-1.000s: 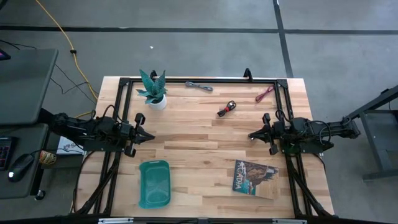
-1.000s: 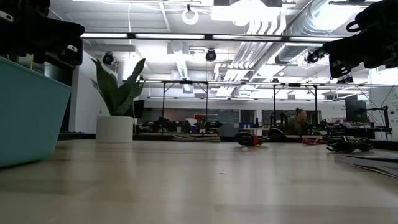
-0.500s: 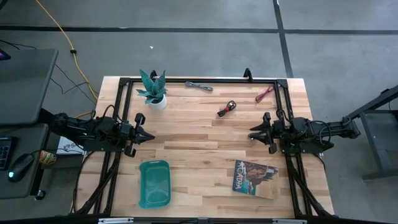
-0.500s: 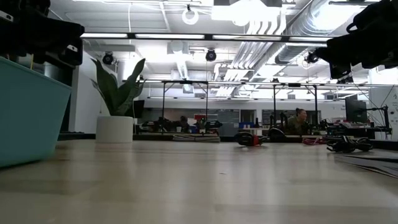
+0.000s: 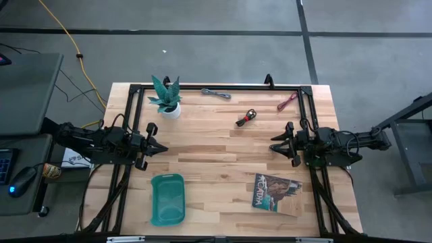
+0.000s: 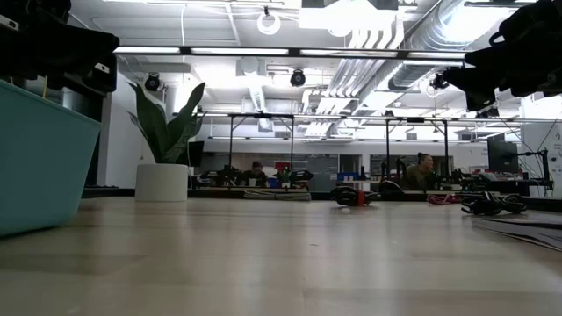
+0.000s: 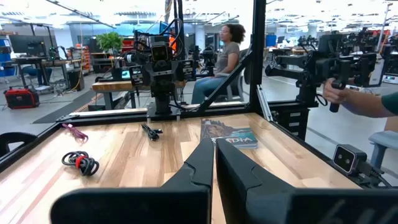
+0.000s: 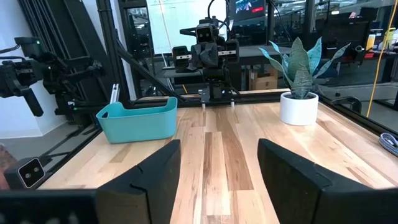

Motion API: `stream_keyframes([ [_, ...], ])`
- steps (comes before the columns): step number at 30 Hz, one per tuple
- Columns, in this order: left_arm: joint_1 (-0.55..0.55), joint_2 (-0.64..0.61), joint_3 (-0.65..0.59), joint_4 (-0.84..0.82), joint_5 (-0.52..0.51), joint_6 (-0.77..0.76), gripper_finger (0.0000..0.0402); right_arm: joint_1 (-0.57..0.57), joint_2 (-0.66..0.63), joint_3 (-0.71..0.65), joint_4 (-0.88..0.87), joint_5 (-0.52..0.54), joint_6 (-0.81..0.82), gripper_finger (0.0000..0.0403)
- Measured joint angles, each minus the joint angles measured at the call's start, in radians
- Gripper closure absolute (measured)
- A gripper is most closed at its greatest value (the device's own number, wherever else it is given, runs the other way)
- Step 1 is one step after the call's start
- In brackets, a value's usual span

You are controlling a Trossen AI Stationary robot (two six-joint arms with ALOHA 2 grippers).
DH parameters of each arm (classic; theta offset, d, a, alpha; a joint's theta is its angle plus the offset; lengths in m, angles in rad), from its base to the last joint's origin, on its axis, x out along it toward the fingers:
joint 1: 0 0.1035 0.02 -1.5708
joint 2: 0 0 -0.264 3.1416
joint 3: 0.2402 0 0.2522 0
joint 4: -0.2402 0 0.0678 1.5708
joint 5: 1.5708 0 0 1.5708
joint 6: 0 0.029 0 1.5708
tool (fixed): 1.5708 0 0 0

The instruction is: Pick and place USB-C Cables

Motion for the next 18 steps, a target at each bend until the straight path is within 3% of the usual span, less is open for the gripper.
stream_keyframes([
  [8, 0.000, 0.000, 0.000, 0.000, 0.000, 0.000, 0.0401, 0.000, 0.001, 0.041, 0.110, 0.092, 0.044, 0.0196],
  [13, 0.000, 0.000, 0.000, 0.000, 0.000, 0.000, 0.0401, 0.000, 0.034, 0.205, 0.101, 0.229, -0.007, 0.0196],
  [18, 0.000, 0.000, 0.000, 0.000, 0.000, 0.000, 0.0401, 0.000, 0.168, 0.440, 0.019, 0.341, -0.020, 0.0196],
])
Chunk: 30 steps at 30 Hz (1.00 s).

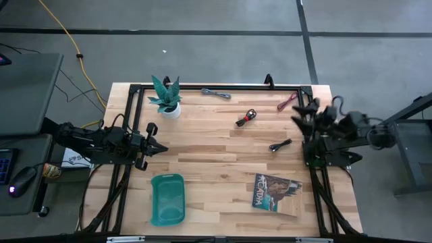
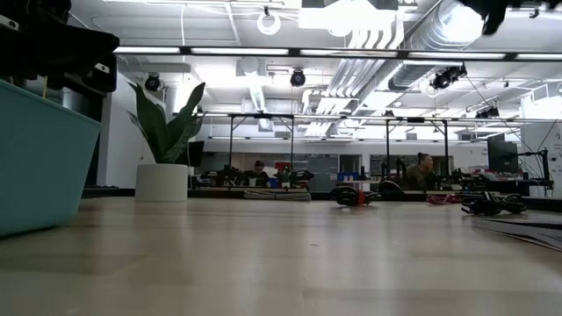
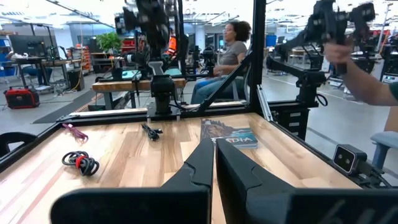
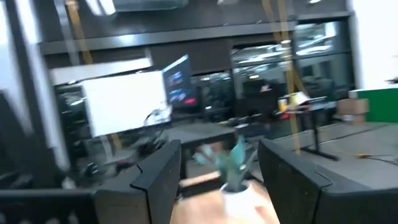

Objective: Pick and place USB-C Cables
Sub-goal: Put the pink USB cable into the green bin

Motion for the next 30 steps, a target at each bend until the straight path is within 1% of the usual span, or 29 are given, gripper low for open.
stream_keyframes([
  [3, 0.000, 0.000, 0.000, 0.000, 0.000, 0.000, 0.0401, 0.000, 0.106, 0.155, -0.092, 0.103, -0.010, 0.0196],
  [6, 0.000, 0.000, 0.000, 0.000, 0.000, 0.000, 0.0401, 0.000, 0.205, 0.300, -0.189, 0.180, -0.016, 0.0196],
  [8, 0.000, 0.000, 0.000, 0.000, 0.000, 0.000, 0.0401, 0.000, 0.265, 0.376, -0.251, 0.203, -0.009, 0.0196],
  [11, 0.000, 0.000, 0.000, 0.000, 0.000, 0.000, 0.0401, 0.000, 0.336, 0.448, -0.327, 0.209, 0.010, 0.0196],
  [14, 0.000, 0.000, 0.000, 0.000, 0.000, 0.000, 0.0401, 0.000, 0.385, 0.469, -0.365, 0.214, 0.026, 0.0196],
  [16, 0.000, 0.000, 0.000, 0.000, 0.000, 0.000, 0.0401, 0.000, 0.415, 0.467, -0.377, 0.261, 0.040, 0.0196],
  [17, 0.000, 0.000, 0.000, 0.000, 0.000, 0.000, 0.0401, 0.000, 0.429, 0.464, -0.386, 0.302, 0.046, 0.0196],
  [19, 0.000, 0.000, 0.000, 0.000, 0.000, 0.000, 0.0401, 0.000, 0.459, 0.453, -0.417, 0.423, 0.063, 0.0196],
  [23, 0.000, 0.000, 0.000, 0.000, 0.000, 0.000, 0.0401, -0.044, 0.548, 0.452, -0.502, 0.767, 0.162, 0.0196],
  [24, 0.000, 0.000, 0.000, 0.000, 0.000, 0.000, 0.0401, -0.064, 0.569, 0.451, -0.523, 0.833, 0.204, 0.0196],
  [25, 0.000, 0.000, 0.000, 0.000, 0.000, 0.000, 0.0401, -0.088, 0.590, 0.451, -0.547, 0.874, 0.253, 0.0196],
  [27, 0.000, 0.000, 0.000, 0.000, 0.000, 0.000, 0.0401, -0.143, 0.626, 0.451, -0.592, 0.881, 0.337, 0.0196],
  [30, 0.000, 0.000, 0.000, 0.000, 0.000, 0.000, 0.0401, -0.242, 0.677, 0.451, -0.663, 0.812, 0.431, 0.0196],
])
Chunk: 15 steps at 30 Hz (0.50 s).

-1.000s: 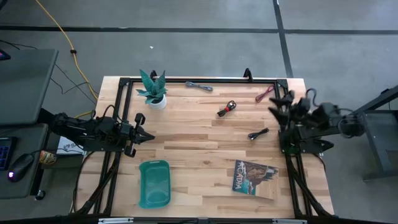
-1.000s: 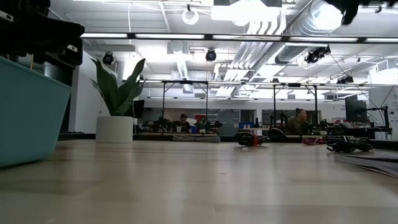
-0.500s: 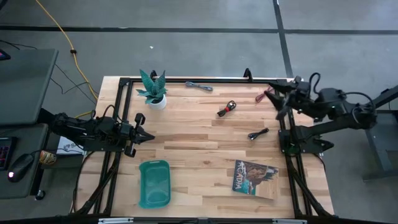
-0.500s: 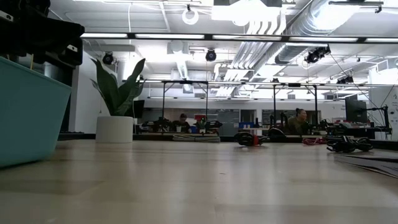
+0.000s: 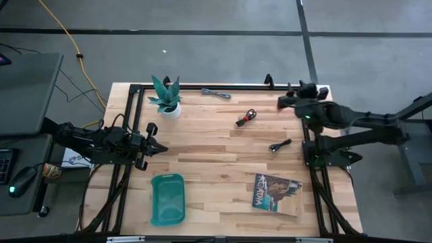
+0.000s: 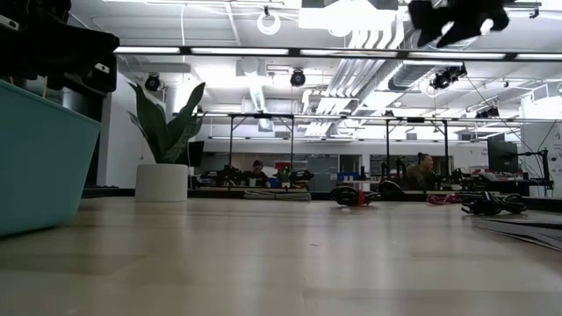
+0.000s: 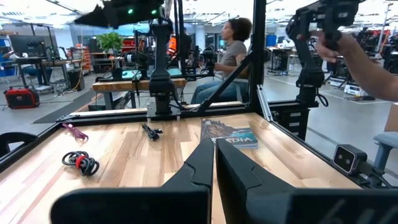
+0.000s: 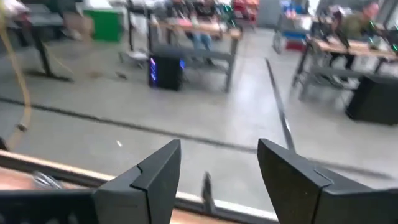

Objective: Pick and place USB-C Cables
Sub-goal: Put the pink USB cable into the green bin

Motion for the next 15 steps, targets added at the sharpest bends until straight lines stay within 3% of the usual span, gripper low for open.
stream_keyframes([
  [9, 0.000, 0.000, 0.000, 0.000, 0.000, 0.000, 0.0401, -0.353, 0.108, 0.000, -0.199, -0.256, 0.254, 0.0196],
  [15, 0.000, 0.000, 0.000, 0.000, 0.000, 0.000, 0.0401, -0.457, 0.237, 0.000, -0.244, -0.314, 0.360, 0.0197],
])
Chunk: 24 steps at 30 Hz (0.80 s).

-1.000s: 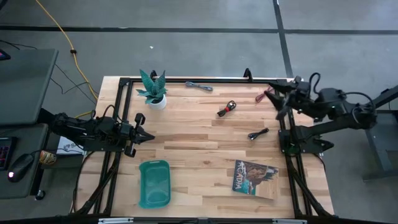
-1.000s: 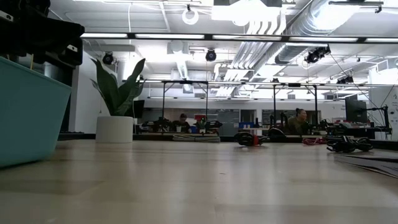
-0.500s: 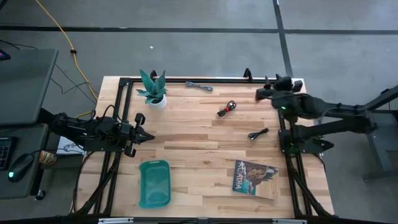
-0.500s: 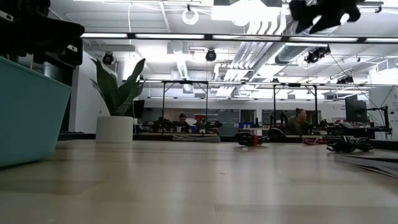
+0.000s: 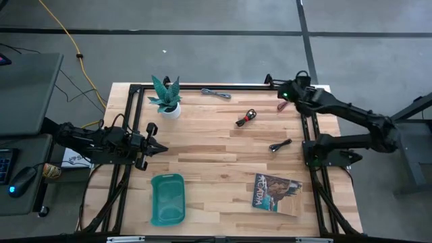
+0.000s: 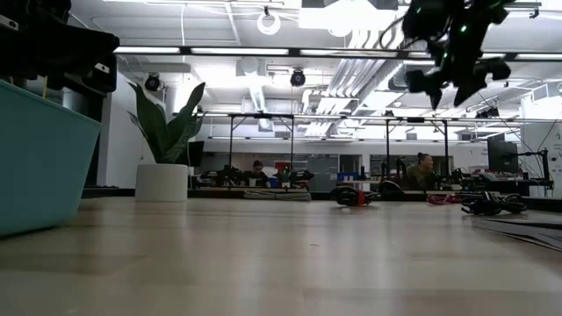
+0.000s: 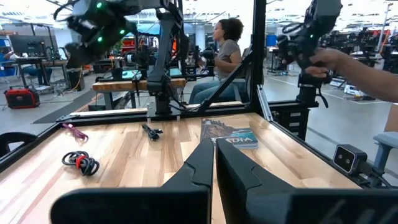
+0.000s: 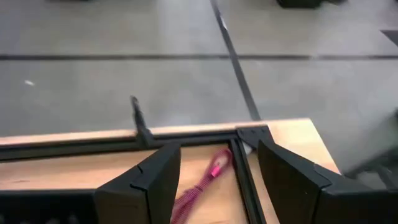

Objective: Pick and place USB-C Cables
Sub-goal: Put the pink USB cable into the green bin

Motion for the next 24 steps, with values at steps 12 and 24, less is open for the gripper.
stream_keyframes([
  [12, 0.000, 0.000, 0.000, 0.000, 0.000, 0.000, 0.0401, -0.062, 0.295, -0.003, -0.001, -0.041, 0.066, 0.0197],
  [24, 0.000, 0.000, 0.000, 0.000, 0.000, 0.000, 0.0401, -0.171, 0.190, -0.372, 0.572, -0.176, 0.052, 0.0197],
])
